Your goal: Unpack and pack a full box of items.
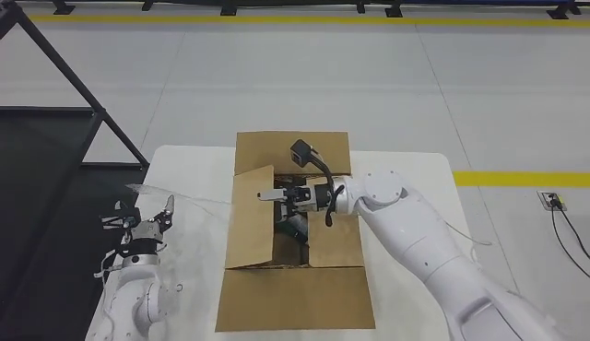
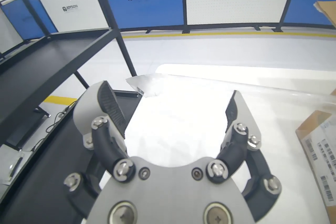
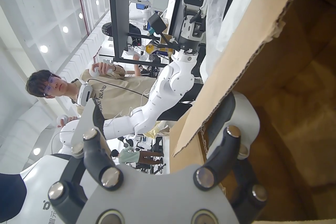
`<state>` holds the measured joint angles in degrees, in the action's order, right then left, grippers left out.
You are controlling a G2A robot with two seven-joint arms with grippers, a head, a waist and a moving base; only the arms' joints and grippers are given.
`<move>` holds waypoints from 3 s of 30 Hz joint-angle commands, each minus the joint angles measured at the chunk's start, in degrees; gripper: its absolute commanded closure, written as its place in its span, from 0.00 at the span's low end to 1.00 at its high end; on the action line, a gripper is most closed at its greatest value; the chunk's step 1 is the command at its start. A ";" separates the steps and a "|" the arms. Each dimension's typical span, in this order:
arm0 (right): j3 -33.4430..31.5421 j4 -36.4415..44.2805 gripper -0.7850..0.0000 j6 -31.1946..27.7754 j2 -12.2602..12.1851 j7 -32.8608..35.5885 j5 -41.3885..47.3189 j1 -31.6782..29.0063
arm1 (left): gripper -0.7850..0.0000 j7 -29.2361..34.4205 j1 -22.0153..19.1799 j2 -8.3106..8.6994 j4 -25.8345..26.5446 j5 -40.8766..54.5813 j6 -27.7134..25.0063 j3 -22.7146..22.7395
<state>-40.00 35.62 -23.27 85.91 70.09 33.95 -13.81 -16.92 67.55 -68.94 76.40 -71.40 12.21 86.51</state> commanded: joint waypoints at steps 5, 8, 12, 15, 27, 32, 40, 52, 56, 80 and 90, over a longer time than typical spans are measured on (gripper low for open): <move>-0.34 -0.90 0.00 0.36 0.57 0.67 -0.46 0.64 | 0.00 -1.90 3.57 -0.39 0.67 3.06 1.23 1.28; -0.51 -1.44 0.00 0.44 0.84 1.02 -0.66 0.89 | 0.00 -1.47 5.17 -0.31 0.47 1.67 0.21 1.49; -0.67 -2.09 0.00 0.57 1.20 1.39 -1.05 1.12 | 0.00 1.27 7.03 0.37 0.59 -4.06 -7.10 1.01; -0.81 -2.41 0.00 0.47 1.45 1.59 -1.34 1.21 | 0.00 2.88 7.69 0.95 1.03 -10.69 -11.04 0.39; -1.82 -3.03 0.00 -0.43 1.99 2.41 -2.17 0.55 | 0.00 7.61 -0.91 -0.25 -1.22 -14.28 -7.19 -4.70; -2.21 -2.67 0.00 -0.39 2.10 2.44 -2.82 0.18 | 0.00 7.27 -3.61 -0.75 -3.76 -11.82 -3.01 -3.82; -2.87 -2.46 0.00 -0.09 2.27 2.91 -3.62 0.02 | 0.00 6.51 0.06 -0.40 -2.90 -5.28 -1.10 2.88; -3.05 -3.52 0.00 1.10 3.11 4.52 -4.61 1.07 | 0.00 8.91 5.78 -0.09 -1.89 2.02 2.39 11.47; -2.92 -3.65 0.00 1.34 3.58 5.31 -4.68 1.47 | 0.00 8.37 7.00 -0.13 -1.83 4.56 3.25 13.75; -2.36 4.12 0.00 1.95 6.87 3.77 -3.35 2.35 | 0.00 -1.29 19.63 -1.24 22.65 4.80 -8.57 12.77; 0.04 1.01 0.00 -0.75 9.94 0.86 -1.73 1.97 | 0.00 -4.32 25.01 -0.78 30.80 -4.05 -19.18 10.66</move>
<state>-40.49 37.59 -23.64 95.30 71.42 32.12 -11.97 -21.42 92.02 -69.78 106.75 -75.54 -5.66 97.02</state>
